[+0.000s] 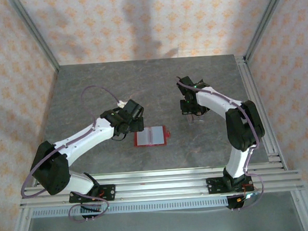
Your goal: Put the credit cards into the card holder
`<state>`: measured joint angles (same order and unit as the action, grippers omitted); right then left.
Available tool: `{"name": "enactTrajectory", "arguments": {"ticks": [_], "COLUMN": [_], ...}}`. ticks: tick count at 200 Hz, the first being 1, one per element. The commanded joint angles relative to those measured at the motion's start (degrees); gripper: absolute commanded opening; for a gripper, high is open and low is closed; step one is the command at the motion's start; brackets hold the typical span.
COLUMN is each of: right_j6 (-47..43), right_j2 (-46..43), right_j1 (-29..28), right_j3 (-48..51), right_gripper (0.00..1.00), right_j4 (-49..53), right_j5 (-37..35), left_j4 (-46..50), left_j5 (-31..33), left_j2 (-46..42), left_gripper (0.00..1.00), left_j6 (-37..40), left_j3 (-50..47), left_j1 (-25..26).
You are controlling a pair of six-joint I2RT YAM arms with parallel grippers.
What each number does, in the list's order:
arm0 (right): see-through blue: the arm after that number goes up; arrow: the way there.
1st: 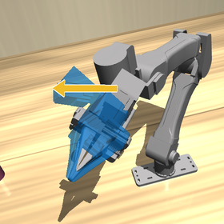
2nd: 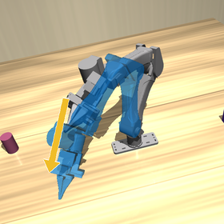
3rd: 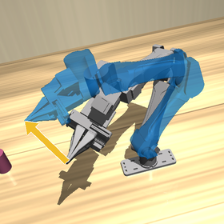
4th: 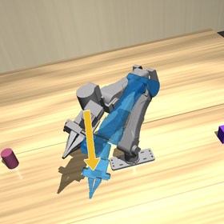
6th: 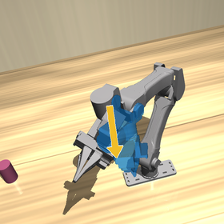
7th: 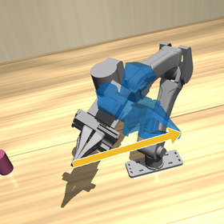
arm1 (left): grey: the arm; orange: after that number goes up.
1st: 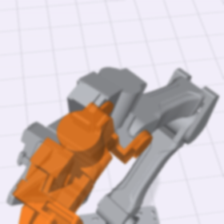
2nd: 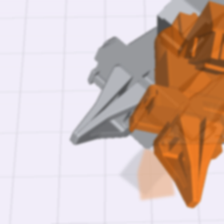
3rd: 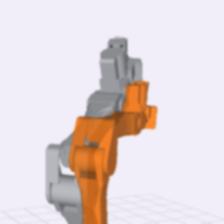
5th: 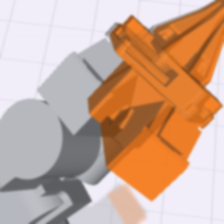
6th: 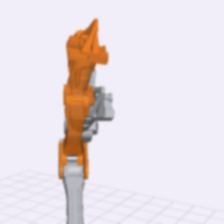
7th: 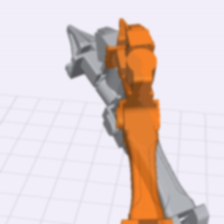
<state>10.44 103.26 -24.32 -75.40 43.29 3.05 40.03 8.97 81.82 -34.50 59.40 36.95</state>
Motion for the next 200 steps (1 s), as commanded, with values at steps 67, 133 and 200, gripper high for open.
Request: {"name": "enactTrajectory", "arguments": {"ticks": [67, 133, 200], "right_j6": [-0.7, -0.9, -1.0], "right_j2": [0.0, 0.9, 0.9], "right_j1": [0.0, 0.0, -0.1], "right_j3": [-0.5, -0.5, -0.6], "right_gripper": [0.12, 0.12, 0.05], "right_j4": [1.7, 1.6, 1.7], "right_j5": [0.6, 0.7, 0.5], "left_j4": [-0.2, -0.2, -0.3], "left_j5": [-0.1, 0.1, 0.2], "left_j2": [0.2, 0.3, 0.4], "left_gripper": [0.95, 0.95, 0.95], "left_j6": [-0.5, -0.3, -0.4], "left_j3": [-0.8, -0.6, -0.9], "left_j1": [-0.6, -0.5, -0.6]}}
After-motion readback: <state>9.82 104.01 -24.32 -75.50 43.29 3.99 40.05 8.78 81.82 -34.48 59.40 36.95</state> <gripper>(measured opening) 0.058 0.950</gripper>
